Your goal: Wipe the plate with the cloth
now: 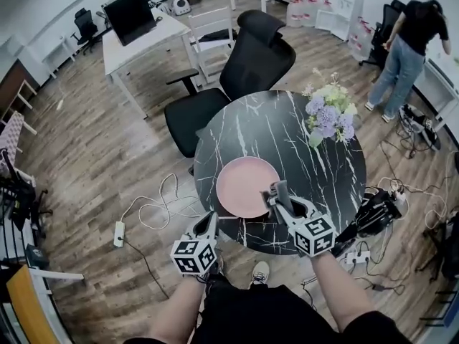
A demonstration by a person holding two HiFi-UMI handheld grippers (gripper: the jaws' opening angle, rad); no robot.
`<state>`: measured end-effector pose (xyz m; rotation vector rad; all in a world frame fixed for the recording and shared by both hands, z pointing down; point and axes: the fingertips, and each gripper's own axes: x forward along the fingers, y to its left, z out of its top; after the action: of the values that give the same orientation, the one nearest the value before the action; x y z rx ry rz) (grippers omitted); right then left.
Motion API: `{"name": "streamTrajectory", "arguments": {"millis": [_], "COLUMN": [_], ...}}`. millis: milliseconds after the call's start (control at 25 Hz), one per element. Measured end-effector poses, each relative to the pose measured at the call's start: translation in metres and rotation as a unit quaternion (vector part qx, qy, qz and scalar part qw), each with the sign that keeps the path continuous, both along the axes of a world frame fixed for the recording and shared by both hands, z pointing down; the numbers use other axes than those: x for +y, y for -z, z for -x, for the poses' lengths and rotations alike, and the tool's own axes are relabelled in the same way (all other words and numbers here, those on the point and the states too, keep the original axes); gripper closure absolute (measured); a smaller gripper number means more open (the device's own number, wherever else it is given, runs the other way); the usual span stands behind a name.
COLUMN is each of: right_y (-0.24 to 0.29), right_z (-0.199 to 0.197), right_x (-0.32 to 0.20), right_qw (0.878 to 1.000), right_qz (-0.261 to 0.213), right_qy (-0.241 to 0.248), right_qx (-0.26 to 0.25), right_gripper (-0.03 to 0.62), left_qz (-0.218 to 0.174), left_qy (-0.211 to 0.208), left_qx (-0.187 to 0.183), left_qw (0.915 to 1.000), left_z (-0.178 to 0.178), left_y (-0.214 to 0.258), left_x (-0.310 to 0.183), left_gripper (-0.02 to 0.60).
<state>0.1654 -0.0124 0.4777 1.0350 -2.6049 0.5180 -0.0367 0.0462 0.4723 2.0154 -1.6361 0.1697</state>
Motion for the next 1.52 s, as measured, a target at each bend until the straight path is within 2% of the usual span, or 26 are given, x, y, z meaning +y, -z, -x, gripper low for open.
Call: {"name": "streamTrajectory", "arguments": {"millis": [280, 640, 1040, 1240, 1520], "right_y": [-0.002, -0.005, 0.004, 0.007, 0.013], "right_z": [0.031, 0.113, 0.184, 0.187, 0.157], "right_x": [0.02, 0.06, 0.119, 0.148, 0.187], "right_qw": [1.0, 0.999, 1.0, 0.999, 0.994], "right_qz": [0.011, 0.022, 0.012, 0.003, -0.001], "right_qy": [0.015, 0.031, 0.0, -0.042, -0.106], "right_qx": [-0.023, -0.031, -0.028, -0.022, -0.012], "right_gripper": [0.482, 0.484, 0.483, 0.484, 0.484], "left_qz": [-0.007, -0.002, -0.019, -0.025, -0.025], "left_qy": [0.008, 0.004, -0.064, -0.111, -0.175], "left_qx": [0.008, 0.023, 0.026, 0.038, 0.05], "left_qw": [0.9999, 0.9997, 0.9974, 0.9928, 0.9829], "left_z": [0.02, 0.083, 0.136, 0.142, 0.114], "left_y": [0.004, 0.007, 0.018, 0.018, 0.02], "left_x": [0.03, 0.071, 0.108, 0.12, 0.135], "left_gripper": [0.563, 0.563, 0.563, 0.563, 0.563]}}
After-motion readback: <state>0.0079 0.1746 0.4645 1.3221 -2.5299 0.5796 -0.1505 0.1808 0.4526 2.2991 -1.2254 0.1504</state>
